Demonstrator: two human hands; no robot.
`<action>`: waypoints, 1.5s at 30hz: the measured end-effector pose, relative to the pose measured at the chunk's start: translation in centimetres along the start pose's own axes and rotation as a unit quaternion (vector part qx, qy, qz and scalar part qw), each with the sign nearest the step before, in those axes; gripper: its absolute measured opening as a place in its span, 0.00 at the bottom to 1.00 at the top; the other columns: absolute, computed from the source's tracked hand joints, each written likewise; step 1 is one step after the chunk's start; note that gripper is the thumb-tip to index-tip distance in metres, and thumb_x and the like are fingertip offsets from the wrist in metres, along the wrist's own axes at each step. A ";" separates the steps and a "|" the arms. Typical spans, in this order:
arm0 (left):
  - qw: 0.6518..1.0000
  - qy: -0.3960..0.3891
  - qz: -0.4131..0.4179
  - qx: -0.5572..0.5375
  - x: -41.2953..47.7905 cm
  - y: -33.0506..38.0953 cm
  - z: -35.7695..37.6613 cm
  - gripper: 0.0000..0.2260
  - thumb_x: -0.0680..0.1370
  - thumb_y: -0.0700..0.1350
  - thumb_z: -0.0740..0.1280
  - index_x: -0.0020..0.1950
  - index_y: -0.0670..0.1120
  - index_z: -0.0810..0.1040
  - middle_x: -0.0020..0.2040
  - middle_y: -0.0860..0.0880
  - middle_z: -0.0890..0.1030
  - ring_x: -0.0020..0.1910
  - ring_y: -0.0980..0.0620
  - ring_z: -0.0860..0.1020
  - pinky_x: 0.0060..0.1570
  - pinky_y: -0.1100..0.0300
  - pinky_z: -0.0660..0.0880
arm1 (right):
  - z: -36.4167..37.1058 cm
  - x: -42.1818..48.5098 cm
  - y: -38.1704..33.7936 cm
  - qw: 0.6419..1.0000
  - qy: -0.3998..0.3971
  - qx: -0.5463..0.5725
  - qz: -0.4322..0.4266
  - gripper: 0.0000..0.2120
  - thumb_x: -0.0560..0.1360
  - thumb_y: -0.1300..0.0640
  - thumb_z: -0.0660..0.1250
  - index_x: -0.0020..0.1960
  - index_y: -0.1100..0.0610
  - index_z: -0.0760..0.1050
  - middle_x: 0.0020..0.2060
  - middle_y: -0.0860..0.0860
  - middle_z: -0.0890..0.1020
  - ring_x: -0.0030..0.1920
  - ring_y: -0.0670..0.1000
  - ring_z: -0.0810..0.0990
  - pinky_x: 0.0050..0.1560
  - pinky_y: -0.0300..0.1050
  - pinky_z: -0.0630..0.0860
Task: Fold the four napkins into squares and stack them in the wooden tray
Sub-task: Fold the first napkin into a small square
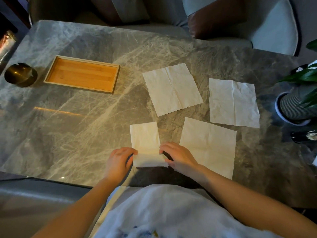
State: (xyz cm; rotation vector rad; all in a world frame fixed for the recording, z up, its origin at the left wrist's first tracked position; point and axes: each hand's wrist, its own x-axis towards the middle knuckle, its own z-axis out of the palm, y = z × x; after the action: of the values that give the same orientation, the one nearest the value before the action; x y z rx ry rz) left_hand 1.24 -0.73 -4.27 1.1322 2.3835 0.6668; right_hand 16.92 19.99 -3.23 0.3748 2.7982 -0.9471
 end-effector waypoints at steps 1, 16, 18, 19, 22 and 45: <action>1.000 -0.002 0.001 -0.006 -0.2 0.1 0.1 0.07 0.76 0.38 0.66 0.52 0.46 0.81 0.53 0.48 0.83 0.53 0.44 0.80 0.55 0.48 0.75 | 0.1 -0.1 0.0 1.000 -0.001 -0.002 -0.004 0.12 0.73 0.59 0.69 0.53 0.48 0.71 0.55 0.44 0.77 0.54 0.48 0.75 0.50 0.50 0.78; 0.984 -0.011 -0.149 -0.096 -0.5 2.9 0.9 0.06 0.77 0.46 0.65 0.39 0.51 0.76 0.32 0.51 0.79 0.32 0.54 0.77 0.36 0.60 0.73 | 0.4 -0.4 -0.5 0.988 0.013 0.090 0.128 0.08 0.78 0.51 0.62 0.55 0.51 0.74 0.42 0.48 0.83 0.43 0.50 0.80 0.46 0.52 0.79; 0.977 -0.018 -0.177 -0.122 -0.2 2.9 1.0 0.11 0.77 0.47 0.65 0.35 0.52 0.71 0.30 0.51 0.77 0.31 0.55 0.76 0.31 0.64 0.69 | 0.2 -0.2 -0.5 0.981 0.012 0.130 0.145 0.10 0.78 0.52 0.63 0.57 0.54 0.75 0.45 0.49 0.84 0.46 0.50 0.81 0.48 0.53 0.79; 0.975 -0.021 -0.184 -0.127 0.0 2.8 1.0 0.11 0.77 0.47 0.64 0.34 0.51 0.71 0.30 0.50 0.77 0.31 0.54 0.75 0.31 0.63 0.69 | 0.1 0.0 -0.5 0.978 0.012 0.141 0.151 0.09 0.78 0.52 0.64 0.55 0.54 0.75 0.45 0.50 0.84 0.46 0.50 0.81 0.48 0.54 0.78; 0.971 -0.028 -0.196 -0.132 0.2 2.8 0.9 0.11 0.78 0.48 0.63 0.36 0.48 0.72 0.30 0.48 0.77 0.31 0.51 0.75 0.32 0.60 0.69 | 0.1 0.4 -0.4 0.974 0.019 0.151 0.168 0.06 0.77 0.53 0.65 0.46 0.55 0.73 0.37 0.49 0.83 0.40 0.50 0.80 0.44 0.55 0.77; 0.986 -0.032 -0.163 -0.027 0.9 3.2 0.7 0.08 0.78 0.48 0.62 0.41 0.47 0.72 0.30 0.51 0.76 0.32 0.47 0.76 0.38 0.56 0.71 | 0.3 1.6 -1.3 0.952 0.014 0.167 0.255 0.07 0.71 0.60 0.66 0.37 0.55 0.68 0.26 0.48 0.73 0.30 0.49 0.70 0.33 0.45 0.66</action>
State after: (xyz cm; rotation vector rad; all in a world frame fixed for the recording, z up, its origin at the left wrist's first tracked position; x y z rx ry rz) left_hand 3.00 1.94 -3.14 0.7046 2.4019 0.5684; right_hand 15.05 19.07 -3.09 1.0961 2.3560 -1.2703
